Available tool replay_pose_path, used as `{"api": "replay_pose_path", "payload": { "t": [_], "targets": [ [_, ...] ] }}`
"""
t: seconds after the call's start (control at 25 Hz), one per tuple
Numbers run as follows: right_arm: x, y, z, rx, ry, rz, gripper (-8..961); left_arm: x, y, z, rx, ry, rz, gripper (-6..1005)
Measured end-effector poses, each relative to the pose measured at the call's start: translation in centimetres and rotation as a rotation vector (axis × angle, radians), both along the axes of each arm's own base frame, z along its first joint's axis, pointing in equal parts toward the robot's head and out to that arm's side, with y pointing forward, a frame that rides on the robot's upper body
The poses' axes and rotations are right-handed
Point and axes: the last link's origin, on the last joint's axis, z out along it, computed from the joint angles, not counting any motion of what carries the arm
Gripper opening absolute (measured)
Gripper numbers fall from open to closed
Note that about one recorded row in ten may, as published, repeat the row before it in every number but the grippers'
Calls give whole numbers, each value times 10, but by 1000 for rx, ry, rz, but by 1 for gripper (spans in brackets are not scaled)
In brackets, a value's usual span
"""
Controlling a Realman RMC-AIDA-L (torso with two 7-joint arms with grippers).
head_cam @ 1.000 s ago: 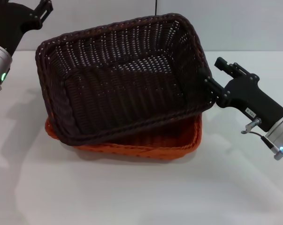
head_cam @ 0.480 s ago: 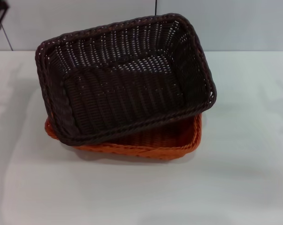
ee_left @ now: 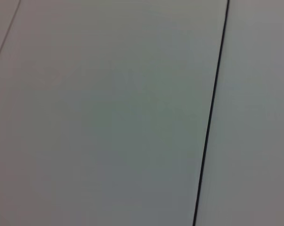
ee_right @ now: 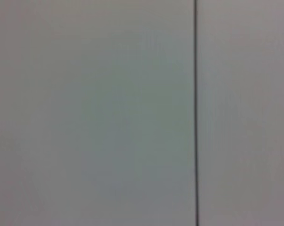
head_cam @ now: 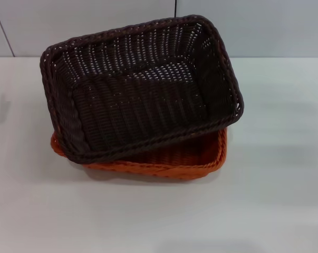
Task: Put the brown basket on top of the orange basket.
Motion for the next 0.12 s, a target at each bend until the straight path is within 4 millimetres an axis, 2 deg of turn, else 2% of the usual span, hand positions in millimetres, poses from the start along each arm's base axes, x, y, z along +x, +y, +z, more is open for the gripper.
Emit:
{"api": "replay_pose_path", "payload": {
  "t": [0.12],
  "targets": [
    [-1, 8, 5, 9, 12, -23, 596, -8, -9, -4, -11, -10, 23, 832]
  ]
}}
